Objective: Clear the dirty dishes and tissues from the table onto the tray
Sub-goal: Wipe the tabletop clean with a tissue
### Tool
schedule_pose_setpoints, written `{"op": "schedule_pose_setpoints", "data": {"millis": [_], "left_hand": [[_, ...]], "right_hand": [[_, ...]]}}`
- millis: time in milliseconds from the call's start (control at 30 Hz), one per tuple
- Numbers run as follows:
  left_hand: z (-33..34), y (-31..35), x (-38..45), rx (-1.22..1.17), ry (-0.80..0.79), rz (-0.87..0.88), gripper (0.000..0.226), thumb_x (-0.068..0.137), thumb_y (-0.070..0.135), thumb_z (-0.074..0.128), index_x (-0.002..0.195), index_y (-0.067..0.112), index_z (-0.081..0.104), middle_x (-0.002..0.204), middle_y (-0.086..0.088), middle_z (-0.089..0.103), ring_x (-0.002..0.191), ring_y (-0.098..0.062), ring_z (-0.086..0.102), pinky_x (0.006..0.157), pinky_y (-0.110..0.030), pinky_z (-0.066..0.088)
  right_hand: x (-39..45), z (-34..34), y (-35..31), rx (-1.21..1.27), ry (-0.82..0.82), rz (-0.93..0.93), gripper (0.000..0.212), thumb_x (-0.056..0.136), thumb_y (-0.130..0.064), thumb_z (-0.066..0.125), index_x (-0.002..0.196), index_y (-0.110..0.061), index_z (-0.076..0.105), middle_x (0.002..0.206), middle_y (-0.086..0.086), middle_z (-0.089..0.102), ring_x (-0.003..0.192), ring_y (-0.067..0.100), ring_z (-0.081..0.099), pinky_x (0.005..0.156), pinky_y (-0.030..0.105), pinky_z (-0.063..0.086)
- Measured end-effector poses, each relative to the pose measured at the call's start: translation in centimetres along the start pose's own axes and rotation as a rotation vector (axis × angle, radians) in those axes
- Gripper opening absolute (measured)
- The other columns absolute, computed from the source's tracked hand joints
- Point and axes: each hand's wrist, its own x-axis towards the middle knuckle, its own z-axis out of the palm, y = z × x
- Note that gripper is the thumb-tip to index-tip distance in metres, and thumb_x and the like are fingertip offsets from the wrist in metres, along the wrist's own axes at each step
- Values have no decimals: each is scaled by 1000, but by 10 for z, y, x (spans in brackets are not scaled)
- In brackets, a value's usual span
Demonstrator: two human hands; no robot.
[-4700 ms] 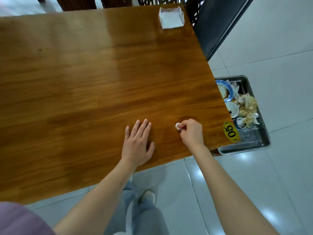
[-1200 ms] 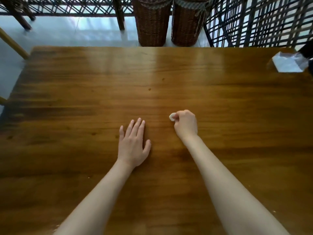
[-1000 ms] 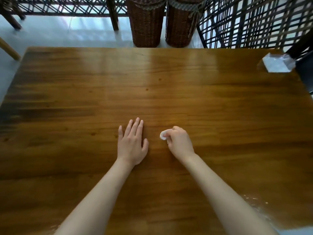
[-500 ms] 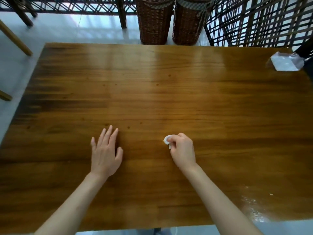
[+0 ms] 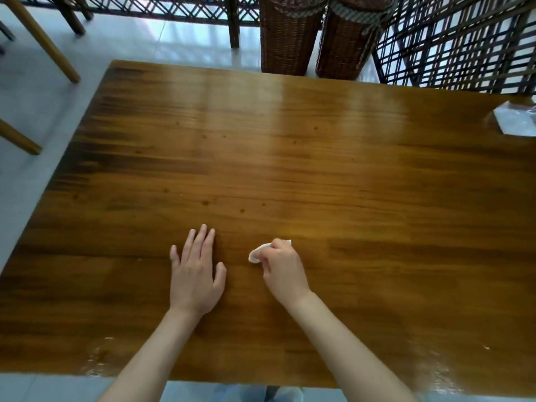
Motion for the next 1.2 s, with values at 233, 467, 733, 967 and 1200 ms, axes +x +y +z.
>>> {"op": "schedule_pose_setpoints", "data": {"millis": [233,467,733,967,1200], "left_hand": [[2,-1,-1,-5,8,6,62,86,38,38,144,16,36,151,-5,33,142,-23,23,112,-51,11],[3,-2,0,-28,48,11,60,87,39,36,142,17,38,151,-4,34,142,-23,24,112,-52,12],[5,2,2,-18,51,13,60,88,41,33,144,20,34,153,-1,30,143,-20,21,113,-50,10],[-10,-10,-1,-173,18,90,56,92,39,36,146,24,30,153,5,29,143,-13,17,113,-38,-2],[-50,-129,24,-37,100,61,52,88,31,57,138,20,46,148,-4,39,140,-23,28,113,-46,12]], "right_hand": [[22,-17,16,-66,52,5,29,88,2,54,99,-17,73,92,3,62,92,17,58,81,28,51],[51,-9,3,-23,186,82,27,89,1,53,100,-14,73,95,7,65,93,21,59,87,32,49],[25,0,3,-74,183,-19,23,89,-4,57,102,-15,72,92,3,65,89,16,59,79,26,52],[31,1,-7,-54,321,152,21,88,1,57,98,-8,73,85,7,63,80,21,59,69,23,45],[78,3,-24,-45,513,376,24,91,-5,50,101,-9,71,93,12,63,88,28,57,68,27,37]]}}
